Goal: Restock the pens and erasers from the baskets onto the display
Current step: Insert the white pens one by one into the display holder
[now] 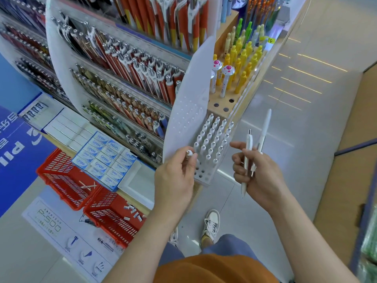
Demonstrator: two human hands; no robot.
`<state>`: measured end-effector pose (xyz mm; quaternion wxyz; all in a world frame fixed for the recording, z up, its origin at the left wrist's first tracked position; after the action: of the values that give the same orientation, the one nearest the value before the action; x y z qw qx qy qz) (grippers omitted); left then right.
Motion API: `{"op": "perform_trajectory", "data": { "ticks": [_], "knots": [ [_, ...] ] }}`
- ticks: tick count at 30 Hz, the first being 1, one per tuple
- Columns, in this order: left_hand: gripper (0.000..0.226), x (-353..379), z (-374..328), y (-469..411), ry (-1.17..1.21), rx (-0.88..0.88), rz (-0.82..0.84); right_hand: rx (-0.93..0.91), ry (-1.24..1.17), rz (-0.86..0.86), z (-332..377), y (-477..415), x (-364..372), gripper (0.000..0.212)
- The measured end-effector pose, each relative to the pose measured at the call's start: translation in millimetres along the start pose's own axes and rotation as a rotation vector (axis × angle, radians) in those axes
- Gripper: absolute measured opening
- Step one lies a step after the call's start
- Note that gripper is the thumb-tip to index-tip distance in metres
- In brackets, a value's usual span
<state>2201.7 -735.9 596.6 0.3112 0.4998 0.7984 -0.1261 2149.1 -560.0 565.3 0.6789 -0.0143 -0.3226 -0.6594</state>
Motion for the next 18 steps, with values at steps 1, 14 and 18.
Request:
{"op": "perform_trajectory", "data": {
  "ticks": [1, 14, 18],
  "knots": [
    [0.014, 4.0, 3.3, -2.0, -0.019, 0.000, -0.015, 0.001, 0.005, -0.005, -0.4, 0.6, -0.4, 0.028],
    [0.016, 29.4, 18.9, -13.7, -0.060, 0.014, -0.044, 0.038, 0.062, 0.033, 0.5, 3.9, -4.0, 0.028],
    [0.010, 38.6, 20.0, -13.5, -0.131, 0.030, -0.035, 0.093, 0.140, 0.135, -2.6, 4.6, -4.2, 0.025]
  ]
}}
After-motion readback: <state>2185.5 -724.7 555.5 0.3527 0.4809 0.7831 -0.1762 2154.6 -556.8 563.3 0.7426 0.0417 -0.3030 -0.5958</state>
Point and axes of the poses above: each hand's wrist, its own y-axis away from the middle knuckle, its own x-axis out of the palm, z = x × y, the point moved 3 cm from there along -y, towards the middle knuckle, and after that the axes turned 14 degrees about -x, right-handed, at the moved point
